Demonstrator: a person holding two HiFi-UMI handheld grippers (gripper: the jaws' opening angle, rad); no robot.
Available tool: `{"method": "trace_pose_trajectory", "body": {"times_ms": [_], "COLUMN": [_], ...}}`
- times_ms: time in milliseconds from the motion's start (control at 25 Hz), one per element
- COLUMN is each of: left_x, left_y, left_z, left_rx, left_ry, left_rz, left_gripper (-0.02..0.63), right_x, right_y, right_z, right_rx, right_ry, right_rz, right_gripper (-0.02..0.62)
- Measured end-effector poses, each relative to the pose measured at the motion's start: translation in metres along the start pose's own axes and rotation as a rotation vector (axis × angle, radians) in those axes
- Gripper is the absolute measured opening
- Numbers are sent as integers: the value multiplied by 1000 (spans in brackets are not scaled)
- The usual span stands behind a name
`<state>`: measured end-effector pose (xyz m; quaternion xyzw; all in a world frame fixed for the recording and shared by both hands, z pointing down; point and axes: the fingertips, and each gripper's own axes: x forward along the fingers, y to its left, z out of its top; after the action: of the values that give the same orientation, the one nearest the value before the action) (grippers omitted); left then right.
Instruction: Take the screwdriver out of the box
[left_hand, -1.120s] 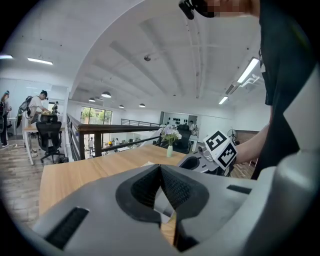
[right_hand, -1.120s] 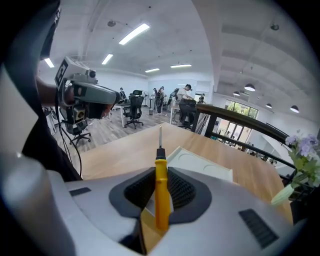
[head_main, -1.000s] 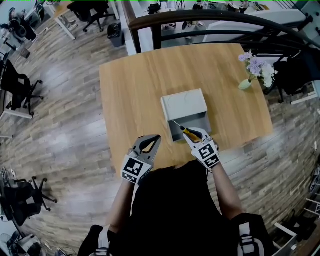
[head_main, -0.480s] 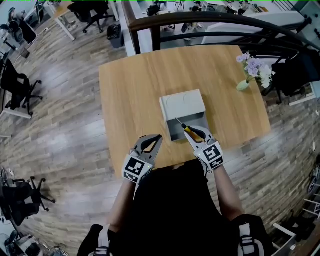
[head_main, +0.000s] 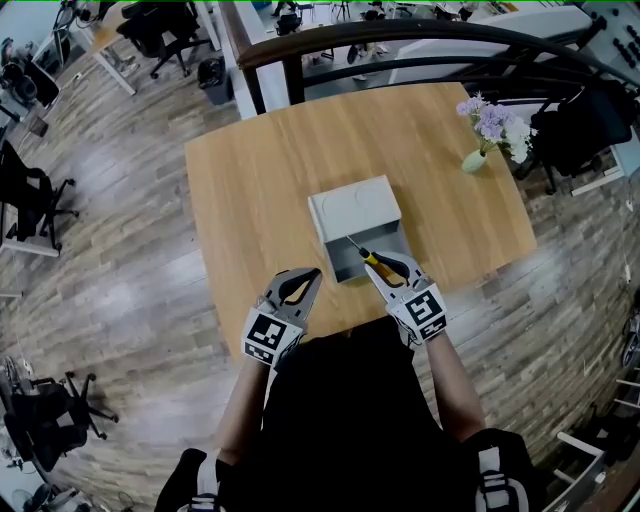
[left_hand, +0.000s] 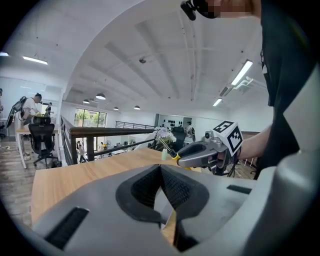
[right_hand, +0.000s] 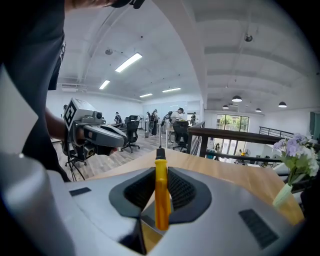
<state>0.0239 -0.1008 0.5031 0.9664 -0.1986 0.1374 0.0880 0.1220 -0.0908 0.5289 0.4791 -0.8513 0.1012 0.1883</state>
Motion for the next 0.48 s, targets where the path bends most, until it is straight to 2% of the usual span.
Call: {"method": "trace_pose_trajectory", "body": {"times_ms": [480], "left_x": [8], "left_y": [-7], "left_z": [-3], "left_rx": [0], "left_ry": [-2], "left_rz": [-23], "left_gripper": [23], "right_x": [-12], "right_y": [-3], "right_z": [-15], "right_rx": [8], "right_ry": [23], "right_rz": [-21], "right_gripper": [87]}}
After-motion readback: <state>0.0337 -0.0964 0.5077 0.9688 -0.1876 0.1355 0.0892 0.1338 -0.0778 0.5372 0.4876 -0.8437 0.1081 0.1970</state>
